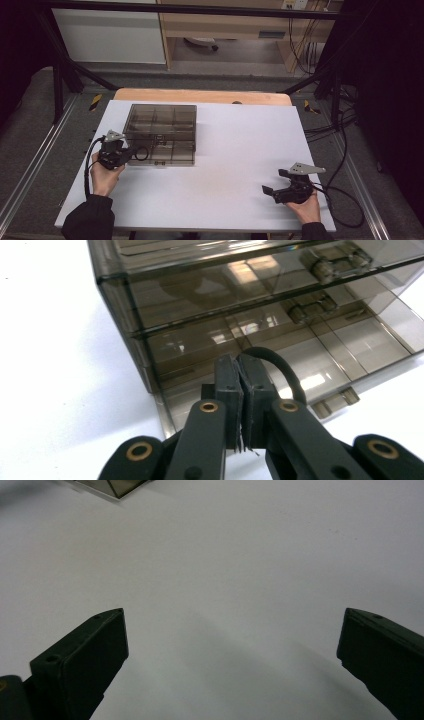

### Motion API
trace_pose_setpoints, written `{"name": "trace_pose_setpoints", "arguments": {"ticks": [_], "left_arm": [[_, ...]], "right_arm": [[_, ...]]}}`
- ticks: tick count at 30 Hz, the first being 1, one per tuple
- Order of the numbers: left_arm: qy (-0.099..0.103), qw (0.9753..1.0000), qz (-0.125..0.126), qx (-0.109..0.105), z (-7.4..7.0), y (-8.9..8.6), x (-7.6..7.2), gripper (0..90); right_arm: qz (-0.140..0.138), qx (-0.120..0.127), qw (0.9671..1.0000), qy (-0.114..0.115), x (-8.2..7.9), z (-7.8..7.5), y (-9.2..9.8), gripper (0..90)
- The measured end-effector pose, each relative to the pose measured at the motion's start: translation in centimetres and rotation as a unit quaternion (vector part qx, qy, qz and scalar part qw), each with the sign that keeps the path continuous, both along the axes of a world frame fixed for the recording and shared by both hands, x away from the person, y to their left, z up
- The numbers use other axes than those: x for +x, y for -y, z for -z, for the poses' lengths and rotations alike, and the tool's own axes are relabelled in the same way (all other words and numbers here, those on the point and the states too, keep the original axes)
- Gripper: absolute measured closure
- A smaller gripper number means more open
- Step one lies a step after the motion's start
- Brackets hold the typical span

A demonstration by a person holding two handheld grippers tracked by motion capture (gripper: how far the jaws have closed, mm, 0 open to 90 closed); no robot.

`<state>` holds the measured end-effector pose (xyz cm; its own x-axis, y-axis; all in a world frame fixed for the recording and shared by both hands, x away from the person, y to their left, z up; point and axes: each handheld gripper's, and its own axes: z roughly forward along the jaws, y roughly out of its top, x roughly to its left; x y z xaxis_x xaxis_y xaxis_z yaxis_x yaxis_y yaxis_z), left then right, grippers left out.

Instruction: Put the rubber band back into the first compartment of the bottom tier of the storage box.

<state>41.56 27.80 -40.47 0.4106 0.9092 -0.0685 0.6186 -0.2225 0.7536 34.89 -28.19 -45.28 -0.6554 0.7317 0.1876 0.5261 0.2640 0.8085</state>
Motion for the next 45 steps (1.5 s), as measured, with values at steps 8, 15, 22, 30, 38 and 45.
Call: {"name": "trace_pose_setpoints", "arguments": {"ticks": [8, 15, 22, 30, 38, 45], "left_arm": [[0.0, 0.9999, -0.013, 0.005, 0.5, -0.2, 0.7, 87.1], [-0.001, 0.9998, -0.019, 0.01, 1.1, -0.4, 1.1, 87.1], [-0.006, 0.9997, -0.018, 0.016, 1.6, -0.3, 1.5, 87.1], [-0.02, 0.9994, -0.016, 0.023, 2.3, -0.1, 1.7, 87.0], [-0.028, 0.9992, -0.017, 0.024, 2.7, -0.2, 1.8, 85.2], [-0.025, 0.9994, -0.014, 0.019, 2.5, -0.1, 1.6, 78.4]], "right_arm": [[0.0, 0.0, 1.0, 0.0, 0.0, 0.0, 0.0, 0.7], [-0.001, 0.0, 1.0, 0.0, 0.0, 0.0, 0.0, 0.7], [-0.001, 0.0, 1.0, -0.001, 0.0, 0.0, 0.0, 0.8], [0.0, -0.001, 1.0, -0.001, 0.0, 0.0, 0.0, 0.7], [0.0, 0.0, 1.0, -0.001, 0.0, 0.0, 0.0, 0.7], [-0.001, 0.0, 1.0, -0.002, 0.0, 0.0, 0.0, 0.7]]}}
